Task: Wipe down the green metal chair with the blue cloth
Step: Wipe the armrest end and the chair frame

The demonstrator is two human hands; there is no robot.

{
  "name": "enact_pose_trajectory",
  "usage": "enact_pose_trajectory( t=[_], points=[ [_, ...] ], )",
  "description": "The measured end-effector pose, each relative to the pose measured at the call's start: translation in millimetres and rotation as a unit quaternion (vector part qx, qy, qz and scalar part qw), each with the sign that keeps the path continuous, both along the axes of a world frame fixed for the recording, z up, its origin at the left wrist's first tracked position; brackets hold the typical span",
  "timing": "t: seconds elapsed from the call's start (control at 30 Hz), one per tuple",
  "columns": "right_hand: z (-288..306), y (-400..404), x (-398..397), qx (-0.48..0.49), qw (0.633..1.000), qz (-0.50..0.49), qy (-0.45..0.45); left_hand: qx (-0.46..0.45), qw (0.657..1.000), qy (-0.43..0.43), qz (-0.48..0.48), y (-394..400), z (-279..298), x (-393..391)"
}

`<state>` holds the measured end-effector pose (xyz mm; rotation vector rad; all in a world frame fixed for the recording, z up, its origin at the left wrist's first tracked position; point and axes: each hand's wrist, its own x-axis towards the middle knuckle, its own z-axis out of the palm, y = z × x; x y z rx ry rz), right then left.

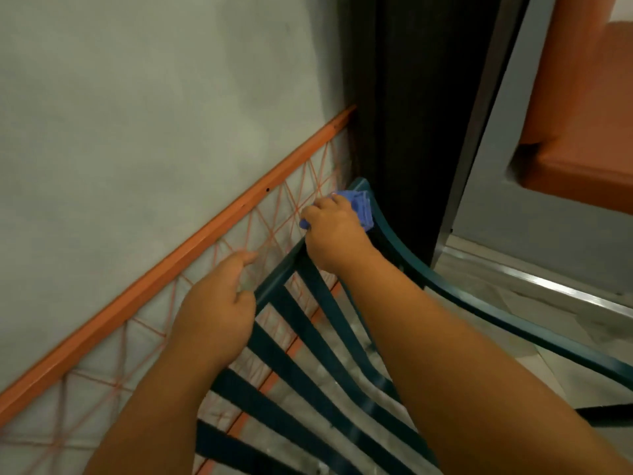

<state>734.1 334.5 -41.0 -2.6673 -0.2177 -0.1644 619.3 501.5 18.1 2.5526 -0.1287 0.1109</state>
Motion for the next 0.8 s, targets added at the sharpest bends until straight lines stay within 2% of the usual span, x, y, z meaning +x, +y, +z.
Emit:
enact_pose_trajectory(
  t=[0.13, 0.23, 0.33, 0.47, 0.53, 0.63, 0.8],
  points=[
    [20.0, 51.0, -50.9, -0.073, 0.995, 0.046, 0.048, -0.052, 0.999, 0.007, -0.004, 32.9, 17.3, -21.9],
    [28.2, 86.0, -91.1, -0.085, 0.991, 0.083, 0.063, -0.083, 0.996, 0.026, 0.013, 57.8, 24.7, -41.7],
    [26.8, 120.3, -134.0, -0.046, 0.989, 0.126, 0.062, -0.091, 0.995, 0.036, 0.029, 77.1, 27.1, -59.5],
    [-3.3, 156.0, -197.4, 0.109, 0.978, 0.176, -0.019, -0.091, 0.994, 0.046, 0.034, 93.0, 19.6, -78.1],
    [-21.5, 168.3, -227.2, 0.154, 0.965, 0.207, -0.053, -0.066, 0.997, 0.036, 0.032, 96.6, 11.7, -90.1],
    [-41.3, 181.1, -259.3, 0.188, 0.949, 0.235, -0.094, -0.011, 0.999, 0.028, 0.014, 101.7, -2.4, -105.9],
    [-71.0, 196.1, -286.4, 0.169, 0.955, 0.211, -0.119, 0.021, 0.997, 0.069, 0.002, 108.0, -18.6, -118.3]
  ],
)
